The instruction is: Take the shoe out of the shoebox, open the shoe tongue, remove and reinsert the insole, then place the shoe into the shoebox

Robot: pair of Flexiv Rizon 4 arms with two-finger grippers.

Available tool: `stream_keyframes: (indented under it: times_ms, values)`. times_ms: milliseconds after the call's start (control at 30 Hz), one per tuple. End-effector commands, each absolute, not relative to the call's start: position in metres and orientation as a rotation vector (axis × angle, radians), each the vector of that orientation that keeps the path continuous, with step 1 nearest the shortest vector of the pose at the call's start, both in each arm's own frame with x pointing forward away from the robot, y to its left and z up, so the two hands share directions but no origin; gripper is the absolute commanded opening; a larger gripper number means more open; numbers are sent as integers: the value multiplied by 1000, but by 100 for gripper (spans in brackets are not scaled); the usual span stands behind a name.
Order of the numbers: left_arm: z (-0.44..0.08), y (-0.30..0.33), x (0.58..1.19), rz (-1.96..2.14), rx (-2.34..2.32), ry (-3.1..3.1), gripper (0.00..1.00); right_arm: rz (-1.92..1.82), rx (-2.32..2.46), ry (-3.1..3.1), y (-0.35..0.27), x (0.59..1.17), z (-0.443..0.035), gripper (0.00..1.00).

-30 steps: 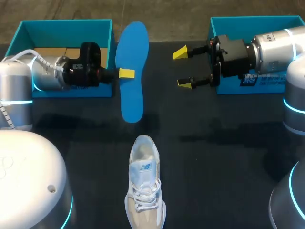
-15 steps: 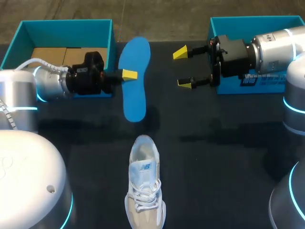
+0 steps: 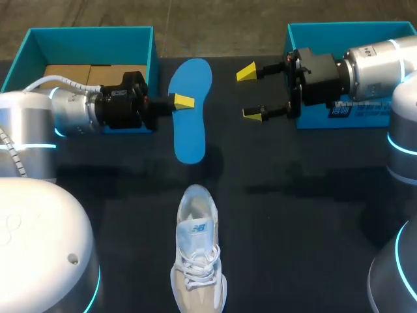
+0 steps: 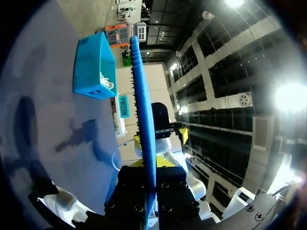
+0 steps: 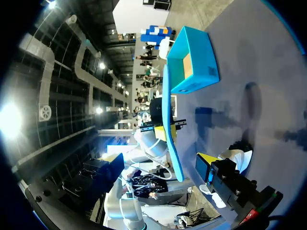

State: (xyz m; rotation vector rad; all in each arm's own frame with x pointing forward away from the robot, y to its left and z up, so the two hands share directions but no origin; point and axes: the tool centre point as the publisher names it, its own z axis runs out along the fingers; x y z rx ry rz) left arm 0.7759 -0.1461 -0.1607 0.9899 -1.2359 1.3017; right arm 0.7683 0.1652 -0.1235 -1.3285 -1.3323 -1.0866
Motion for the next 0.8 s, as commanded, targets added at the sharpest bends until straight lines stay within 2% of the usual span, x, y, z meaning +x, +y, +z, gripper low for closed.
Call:
stream_keyframes:
  times_ms: [33, 467, 800]
  values:
    - [-161, -151, 773, 1289, 1020, -1234, 0, -1087, -1331, -1332, 167, 768, -124, 100]
    - [-170, -161, 782, 1226, 1107, -1159, 0, -1087, -1331, -1332, 167, 768, -124, 100]
    - [-170, -161, 782, 1226, 1107, -1159, 0, -750, -1509, -1648, 176, 774, -76, 100]
